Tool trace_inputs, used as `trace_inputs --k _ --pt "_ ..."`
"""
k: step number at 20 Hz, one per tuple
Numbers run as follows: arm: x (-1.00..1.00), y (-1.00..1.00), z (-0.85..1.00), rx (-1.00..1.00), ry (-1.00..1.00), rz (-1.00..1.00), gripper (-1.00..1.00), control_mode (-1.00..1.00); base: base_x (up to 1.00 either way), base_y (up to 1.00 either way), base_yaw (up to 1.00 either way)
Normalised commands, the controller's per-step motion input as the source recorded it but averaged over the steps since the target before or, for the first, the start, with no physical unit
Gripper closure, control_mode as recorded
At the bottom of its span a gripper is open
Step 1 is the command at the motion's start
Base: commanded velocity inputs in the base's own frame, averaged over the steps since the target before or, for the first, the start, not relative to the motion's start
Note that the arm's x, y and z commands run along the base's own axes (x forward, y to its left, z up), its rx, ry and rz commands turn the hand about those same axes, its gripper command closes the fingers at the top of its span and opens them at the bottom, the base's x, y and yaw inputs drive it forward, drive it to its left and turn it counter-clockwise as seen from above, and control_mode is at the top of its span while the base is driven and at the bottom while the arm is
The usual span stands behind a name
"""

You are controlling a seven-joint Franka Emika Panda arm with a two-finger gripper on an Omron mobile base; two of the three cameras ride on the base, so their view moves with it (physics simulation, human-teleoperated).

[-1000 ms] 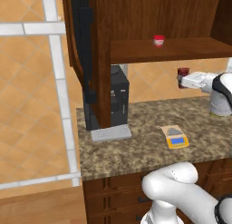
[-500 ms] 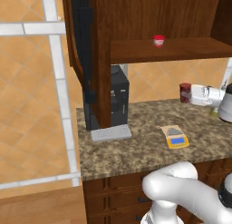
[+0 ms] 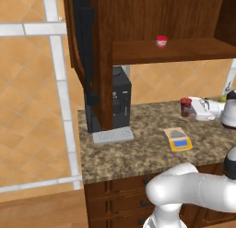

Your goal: Pick the yogurt and place it on the digital scale for weighing, and close the cabinet.

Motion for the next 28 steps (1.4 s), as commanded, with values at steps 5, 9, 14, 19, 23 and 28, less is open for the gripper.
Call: trace_inputs --k 5,9,14,19,23,28 --pt "0.04 0.00 -0.55 0.00 0.00 0.09 1.00 -1.00 0.00 0.00 0.00" --pt "0.01 0.00 -0.49 0.00 0.00 0.04 1.00 -1.00 0.00 0.00 0.00" --pt "0.00 0.00 -0.53 0.00 0.00 0.04 1.00 -1.00 0.00 0.00 0.00" --pt "0.05 0.00 -0.52 0.00 0.01 0.01 1.00 -1.00 0.00 0.00 0.00" --pt "0.00 -0.05 -0.28 0.00 0.00 0.00 1.00 -1.00 0.00 0.00 0.00" --pt "0.11 -0.01 -0.09 0.00 -0.08 0.00 1.00 -1.00 0.00 0.00 0.00"
